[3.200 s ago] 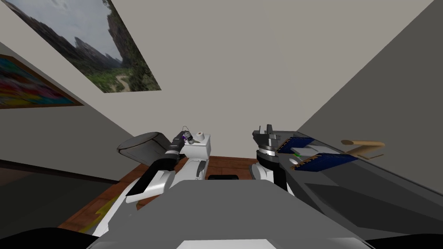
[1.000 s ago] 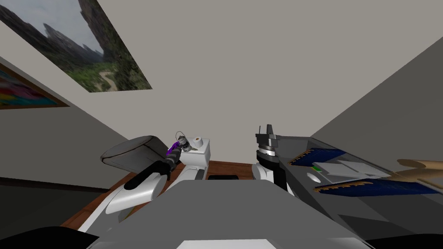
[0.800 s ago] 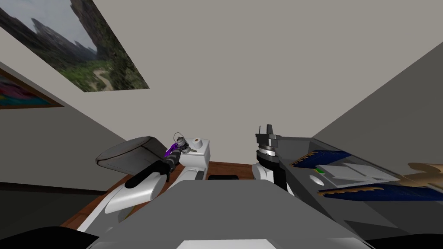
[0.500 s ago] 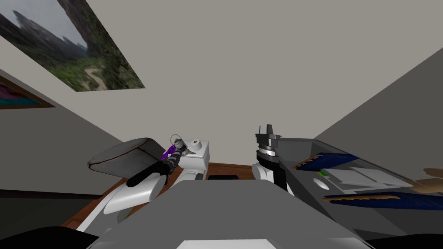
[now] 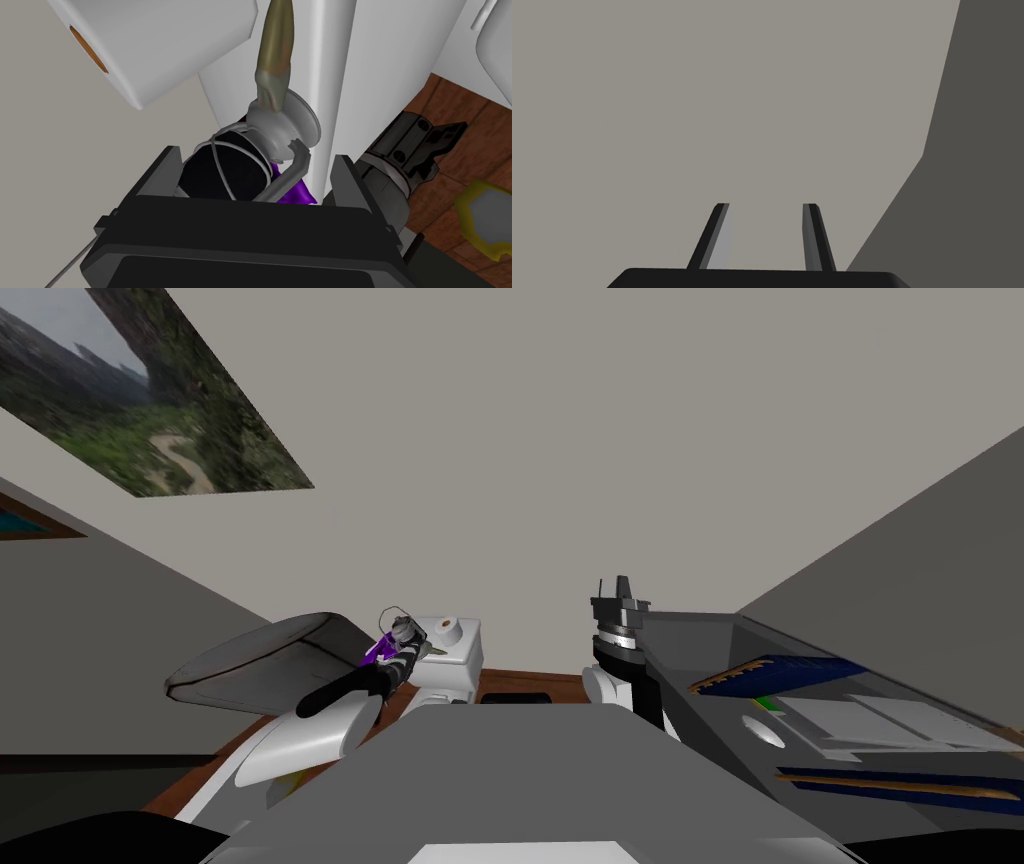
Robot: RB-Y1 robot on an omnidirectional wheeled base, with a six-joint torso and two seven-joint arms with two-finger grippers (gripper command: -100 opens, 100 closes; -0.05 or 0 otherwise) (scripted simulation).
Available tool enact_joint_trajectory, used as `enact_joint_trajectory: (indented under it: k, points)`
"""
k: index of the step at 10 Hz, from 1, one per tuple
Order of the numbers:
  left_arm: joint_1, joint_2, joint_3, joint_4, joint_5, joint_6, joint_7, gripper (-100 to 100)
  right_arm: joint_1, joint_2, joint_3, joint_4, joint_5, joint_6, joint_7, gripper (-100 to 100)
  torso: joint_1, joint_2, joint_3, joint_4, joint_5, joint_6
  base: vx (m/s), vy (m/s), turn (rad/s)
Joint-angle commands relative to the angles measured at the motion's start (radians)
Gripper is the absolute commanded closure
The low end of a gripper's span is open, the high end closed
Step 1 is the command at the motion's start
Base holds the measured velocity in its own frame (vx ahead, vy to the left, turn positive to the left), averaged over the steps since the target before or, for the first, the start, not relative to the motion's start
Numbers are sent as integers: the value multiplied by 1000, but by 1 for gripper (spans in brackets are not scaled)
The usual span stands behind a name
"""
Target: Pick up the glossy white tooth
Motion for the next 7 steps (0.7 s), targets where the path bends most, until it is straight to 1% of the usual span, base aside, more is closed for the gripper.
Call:
enact_joint_trajectory:
  k: [1, 2, 3, 4, 5, 6, 7]
  points:
    - [1, 6, 1, 0, 14, 50, -8, -100, 0, 0, 0, 0, 0, 0, 0, 0, 0, 0, 0, 0, 0, 0, 92, -8, -27]
    - [1, 6, 1, 0, 14, 66, -8, -100, 0, 0, 0, 0, 0, 0, 0, 0, 0, -1, 0, 0, 0, 0, 75, -6, -10]
    - [4, 11, 2, 0, 26, 100, -15, -100, 0, 0, 0, 0, 0, 0, 0, 0, 0, 0, 0, 0, 0, 0, 76, -5, -18]
    - [4, 11, 2, 0, 26, 110, -15, -100, 0, 0, 0, 0, 0, 0, 0, 0, 0, 0, 0, 0, 0, 0, 61, 4, -13]
    - [7, 16, 3, -1, 36, 150, -22, -100, 0, 0, 0, 0, 0, 0, 0, 0, 0, 1, 1, 0, 0, 0, 70, 1, -25]
    - [9, 21, 4, -1, 46, 179, -28, -100, 0, 0, 0, 0, 0, 0, 0, 0, 0, 1, 0, 0, 0, 0, 111, -3, -24]
    - [9, 21, 4, -1, 46, 188, -28, -100, 0, 0, 0, 0, 0, 0, 0, 0, 0, -1, -1, 0, 0, 0, 89, 1, -6]
